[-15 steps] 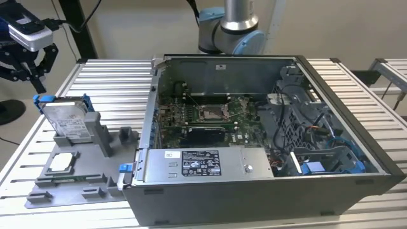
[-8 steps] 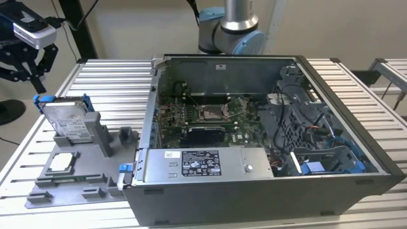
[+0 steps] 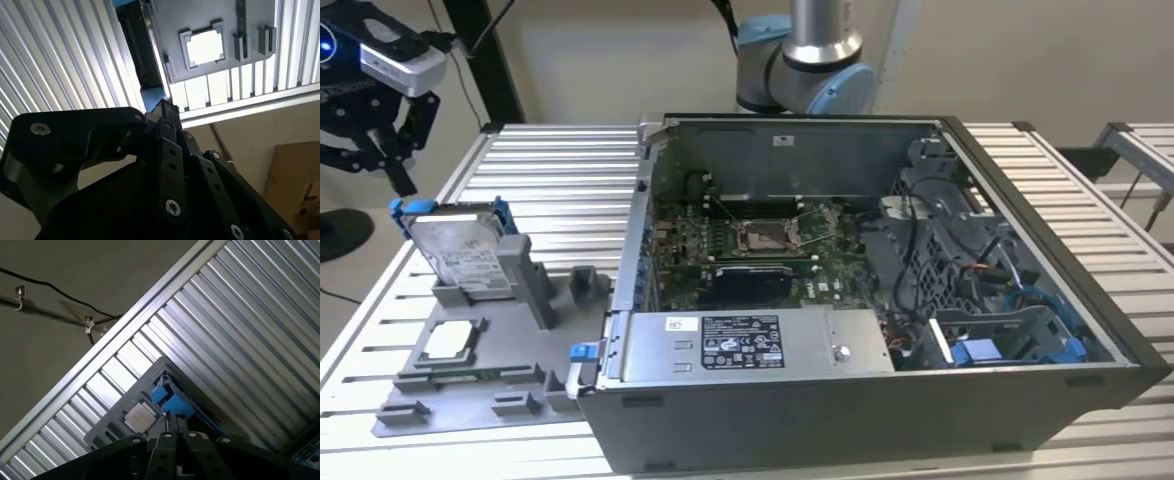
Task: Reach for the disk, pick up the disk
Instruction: 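Pick up the disk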
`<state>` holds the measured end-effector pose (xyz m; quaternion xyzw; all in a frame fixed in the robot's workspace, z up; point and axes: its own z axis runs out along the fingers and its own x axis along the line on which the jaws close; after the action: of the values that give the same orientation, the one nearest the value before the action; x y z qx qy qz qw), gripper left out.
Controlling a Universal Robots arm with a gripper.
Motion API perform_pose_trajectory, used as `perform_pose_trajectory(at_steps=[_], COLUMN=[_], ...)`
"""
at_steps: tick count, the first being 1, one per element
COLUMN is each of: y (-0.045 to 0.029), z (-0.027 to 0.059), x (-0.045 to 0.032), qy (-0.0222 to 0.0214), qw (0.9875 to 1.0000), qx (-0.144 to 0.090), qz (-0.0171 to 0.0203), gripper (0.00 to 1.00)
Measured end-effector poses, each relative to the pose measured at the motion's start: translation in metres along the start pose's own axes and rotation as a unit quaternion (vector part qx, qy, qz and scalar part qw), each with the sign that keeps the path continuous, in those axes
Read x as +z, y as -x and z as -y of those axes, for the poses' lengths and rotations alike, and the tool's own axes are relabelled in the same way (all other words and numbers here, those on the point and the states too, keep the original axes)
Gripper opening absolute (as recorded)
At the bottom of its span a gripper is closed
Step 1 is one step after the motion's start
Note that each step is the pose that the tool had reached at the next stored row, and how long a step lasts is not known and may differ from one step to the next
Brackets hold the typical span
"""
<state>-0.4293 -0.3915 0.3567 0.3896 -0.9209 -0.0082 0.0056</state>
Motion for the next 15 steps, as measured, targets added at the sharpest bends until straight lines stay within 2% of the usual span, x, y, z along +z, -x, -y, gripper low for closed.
perform_pose_trajectory(at_steps=[4,9,12,15], y=[0.0000,0.0006,0.0006,0.0006], z=[-0.0001,-0.0008,-0.0008,-0.0009], x=[0.0000,0.0001,0.0000,0.0001], qy=[-0.0008,-0.0025,-0.0031,-0.0040], qw=[0.9993,0.9971,0.9948,0.9917], qx=[-0.037,-0.076,-0.101,-0.129], qz=[-0.0014,-0.0037,-0.0048,-0.0051], gripper=[0.00,0.00,0.00,0.00])
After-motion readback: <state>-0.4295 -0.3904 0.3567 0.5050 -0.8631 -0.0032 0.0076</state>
